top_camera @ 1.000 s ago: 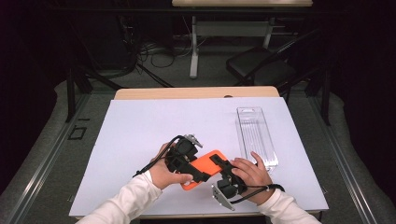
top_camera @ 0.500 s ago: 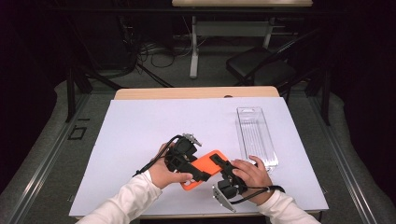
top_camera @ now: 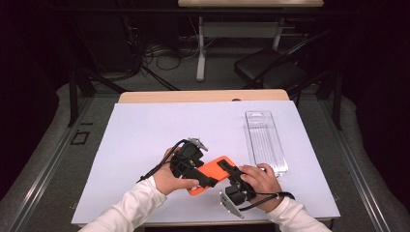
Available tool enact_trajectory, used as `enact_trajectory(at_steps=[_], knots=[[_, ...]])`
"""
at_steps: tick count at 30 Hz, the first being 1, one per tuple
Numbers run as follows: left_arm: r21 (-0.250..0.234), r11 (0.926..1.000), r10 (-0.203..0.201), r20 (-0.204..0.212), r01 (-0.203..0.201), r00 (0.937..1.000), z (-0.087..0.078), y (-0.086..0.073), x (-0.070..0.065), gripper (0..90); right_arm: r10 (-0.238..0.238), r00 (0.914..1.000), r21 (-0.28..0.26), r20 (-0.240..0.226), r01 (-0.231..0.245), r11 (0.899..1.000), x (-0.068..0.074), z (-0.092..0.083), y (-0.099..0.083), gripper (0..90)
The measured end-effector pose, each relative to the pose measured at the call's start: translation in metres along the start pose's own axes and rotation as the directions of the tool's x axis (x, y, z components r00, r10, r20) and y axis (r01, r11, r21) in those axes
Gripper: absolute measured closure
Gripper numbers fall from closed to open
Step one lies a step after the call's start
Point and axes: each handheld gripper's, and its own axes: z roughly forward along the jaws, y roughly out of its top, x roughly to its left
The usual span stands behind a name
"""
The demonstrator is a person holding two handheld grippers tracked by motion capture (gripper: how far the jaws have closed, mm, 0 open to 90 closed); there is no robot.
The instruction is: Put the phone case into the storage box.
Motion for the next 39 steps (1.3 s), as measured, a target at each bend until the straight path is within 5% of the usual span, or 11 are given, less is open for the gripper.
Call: enact_trajectory(at_steps=[39], knots=[[-0.058,0.9983,-0.011,-0.045,0.009,0.9989,-0.027,-0.011,0.003,15.6,0.064,0.9972,0.059,-0.038,-0.062,0.996,0.001,0.003,-0.013,86.3]])
